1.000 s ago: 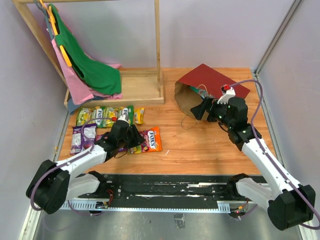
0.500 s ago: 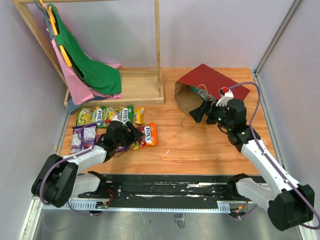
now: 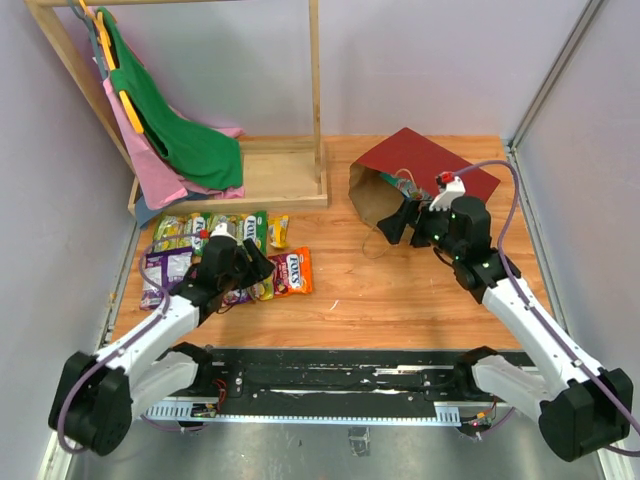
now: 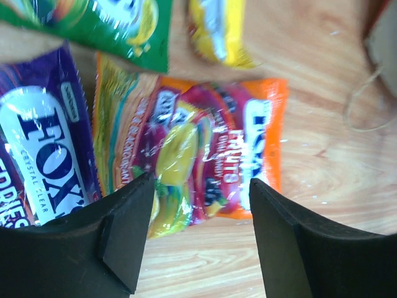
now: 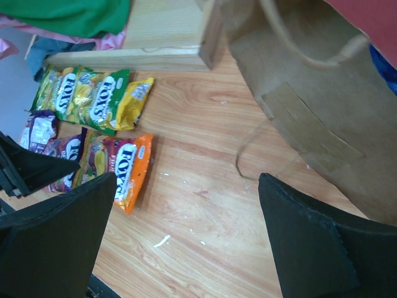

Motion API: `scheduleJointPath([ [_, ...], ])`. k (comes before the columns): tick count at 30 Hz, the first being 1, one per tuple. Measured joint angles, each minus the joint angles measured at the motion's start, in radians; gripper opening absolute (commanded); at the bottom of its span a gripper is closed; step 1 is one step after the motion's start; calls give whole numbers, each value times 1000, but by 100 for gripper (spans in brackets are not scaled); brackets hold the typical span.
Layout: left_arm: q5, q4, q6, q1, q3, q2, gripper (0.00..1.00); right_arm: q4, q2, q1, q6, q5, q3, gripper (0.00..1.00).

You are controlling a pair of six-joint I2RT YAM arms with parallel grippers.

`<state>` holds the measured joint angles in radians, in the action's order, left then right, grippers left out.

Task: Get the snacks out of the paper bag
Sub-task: Adjust the snack at the center of the board, then take out the snack from the paper bag.

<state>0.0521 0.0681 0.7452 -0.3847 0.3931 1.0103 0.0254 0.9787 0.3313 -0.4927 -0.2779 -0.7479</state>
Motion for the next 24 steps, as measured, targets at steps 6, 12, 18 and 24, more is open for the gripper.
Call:
scheduleJointPath([
  [6, -25, 62, -91, -13, 138, -119, 71, 48, 11, 205, 114, 197, -137, 99],
  [12, -15, 20, -139, -177, 302, 92, 72, 71, 15, 311, 278, 438, -241, 98],
  [18, -52, 0, -204, -268, 500, 375, 76, 74, 14, 177, 363, 507, -282, 98],
  [24, -114, -8, -354, -286, 806, 537, 81, 87, -11, 70, 331, 482, -283, 98],
])
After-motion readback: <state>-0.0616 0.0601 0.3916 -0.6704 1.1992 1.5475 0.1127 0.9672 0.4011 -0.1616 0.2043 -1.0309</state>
